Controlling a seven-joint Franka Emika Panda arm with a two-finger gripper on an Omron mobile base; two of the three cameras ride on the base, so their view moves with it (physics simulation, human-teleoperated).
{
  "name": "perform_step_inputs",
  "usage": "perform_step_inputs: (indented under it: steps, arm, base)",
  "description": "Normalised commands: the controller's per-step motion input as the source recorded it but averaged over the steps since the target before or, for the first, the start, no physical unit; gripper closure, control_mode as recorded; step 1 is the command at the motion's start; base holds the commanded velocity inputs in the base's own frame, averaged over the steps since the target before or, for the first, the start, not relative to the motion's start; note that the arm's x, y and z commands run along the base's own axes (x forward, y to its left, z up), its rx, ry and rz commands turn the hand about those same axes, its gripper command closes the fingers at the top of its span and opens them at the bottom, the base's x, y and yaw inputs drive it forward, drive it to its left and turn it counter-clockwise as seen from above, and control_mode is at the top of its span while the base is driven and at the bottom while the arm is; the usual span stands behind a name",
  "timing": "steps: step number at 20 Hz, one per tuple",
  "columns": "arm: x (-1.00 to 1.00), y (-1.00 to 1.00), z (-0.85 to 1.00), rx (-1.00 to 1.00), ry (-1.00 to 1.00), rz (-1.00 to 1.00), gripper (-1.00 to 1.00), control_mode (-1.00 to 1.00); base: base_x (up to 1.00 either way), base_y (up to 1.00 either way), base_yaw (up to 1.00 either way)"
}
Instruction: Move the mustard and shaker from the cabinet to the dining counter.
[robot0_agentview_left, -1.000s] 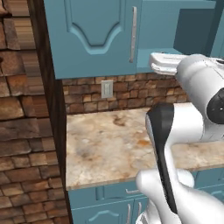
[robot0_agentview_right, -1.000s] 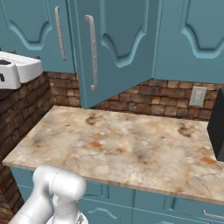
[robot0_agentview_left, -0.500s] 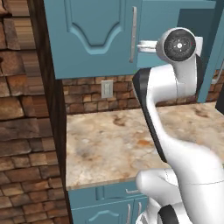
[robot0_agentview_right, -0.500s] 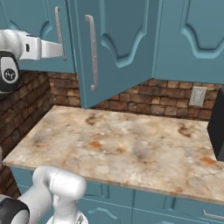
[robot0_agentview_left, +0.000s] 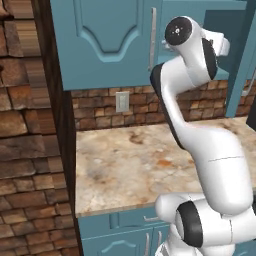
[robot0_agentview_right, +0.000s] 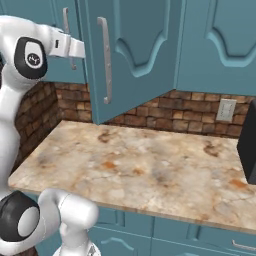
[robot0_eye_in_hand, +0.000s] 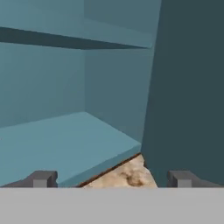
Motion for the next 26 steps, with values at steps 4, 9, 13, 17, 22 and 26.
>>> perform_step_inputs:
  steps: [4, 9, 13, 17, 22, 26]
  arm:
    - [-0.06, -0.75, -0.14, -0.04, 0.00, -0.43, -1.00, -1.00]
    - [-0.51, -0.91, -0.01, -0.04, 0.00, -0.50, -1.00, -1.00]
    - [-0.52, -0.99, 0.00, -0.02, 0.00, -0.49, -1.00, -1.00]
    - [-0.52, -1.00, 0.00, -0.01, 0.00, -0.43, -1.00, -1.00]
    - [-0.41, -0.65, 0.00, 0.00, -0.05, -0.23, -1.00, -1.00]
    - [-0.82, 0.66, -0.05, -0.09, -0.19, 0.27, -1.00, -1.00]
  base:
    - [0.00, 0.00, 0.00]
    - [0.00, 0.00, 0.00]
    - [0.00, 0.00, 0.00]
    - [0.00, 0.00, 0.00]
    - [0.00, 0.00, 0.00]
    - [0.00, 0.00, 0.00]
